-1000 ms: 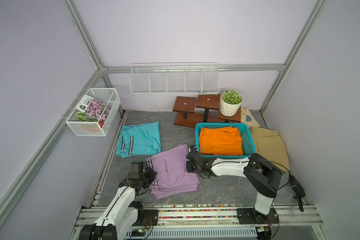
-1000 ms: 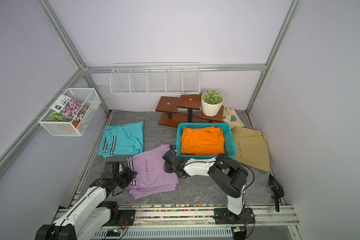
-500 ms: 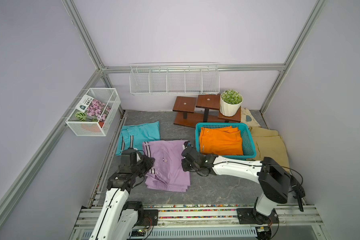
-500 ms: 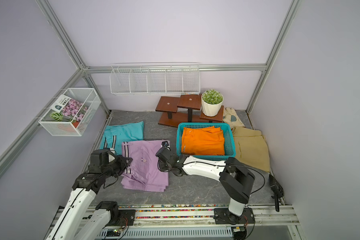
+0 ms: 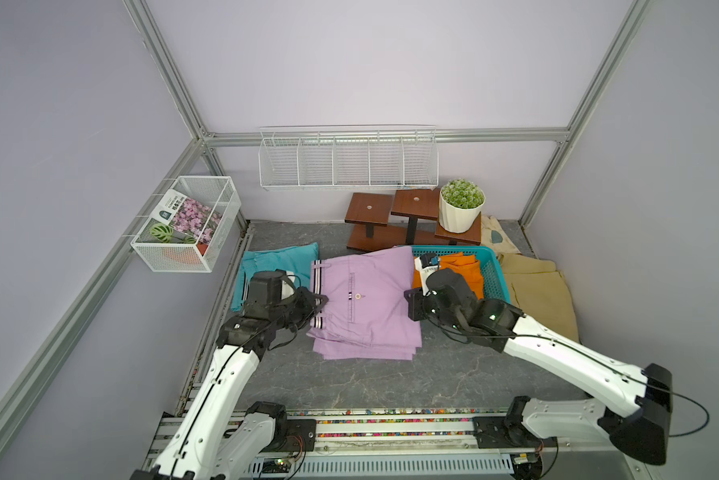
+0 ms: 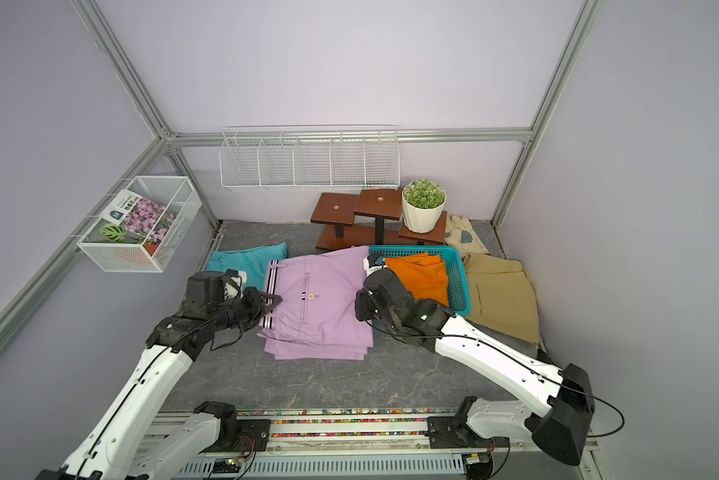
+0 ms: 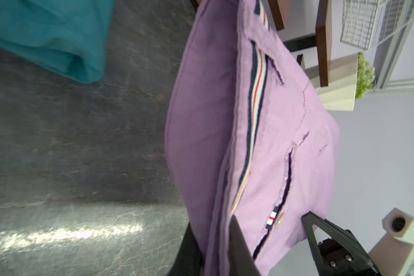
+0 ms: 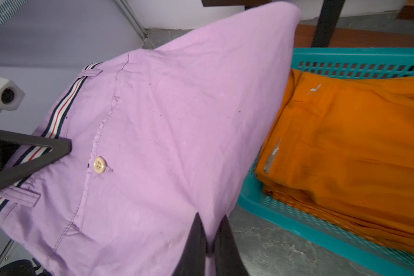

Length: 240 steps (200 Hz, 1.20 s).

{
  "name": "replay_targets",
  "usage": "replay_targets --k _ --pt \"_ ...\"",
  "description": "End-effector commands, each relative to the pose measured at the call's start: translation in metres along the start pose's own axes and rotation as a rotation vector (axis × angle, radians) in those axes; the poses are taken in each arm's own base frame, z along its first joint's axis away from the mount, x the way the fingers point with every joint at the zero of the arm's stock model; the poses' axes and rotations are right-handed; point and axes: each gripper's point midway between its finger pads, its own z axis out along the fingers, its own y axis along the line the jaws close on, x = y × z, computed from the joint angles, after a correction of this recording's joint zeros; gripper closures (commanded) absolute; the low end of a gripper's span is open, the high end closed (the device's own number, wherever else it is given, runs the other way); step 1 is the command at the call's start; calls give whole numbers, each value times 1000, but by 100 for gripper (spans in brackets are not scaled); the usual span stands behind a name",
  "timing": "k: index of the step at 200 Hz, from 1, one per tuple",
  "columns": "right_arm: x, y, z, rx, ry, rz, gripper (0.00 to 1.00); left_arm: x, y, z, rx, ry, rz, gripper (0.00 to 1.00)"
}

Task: Put the folded long pants in the basket
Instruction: Place the long pant in the basket.

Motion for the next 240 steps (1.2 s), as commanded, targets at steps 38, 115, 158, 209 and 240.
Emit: replay_targets --k 38,115,158,209,240 --pt "-22 -108 -26 173 -6 156 100 -22 -98 74 54 30 131 100" --pt "-27 -227 -23 263 25 409 100 -19 -160 190 52 150 223 100" --pt "-26 -281 -19 318 34 523 100 -14 -160 241 47 210 205 100" --pt "-33 -305 -8 356 96 552 100 -6 -166 267 38 211 186 100" --pt "-46 -304 3 291 102 555 100 -8 -169 259 40 150 183 100"
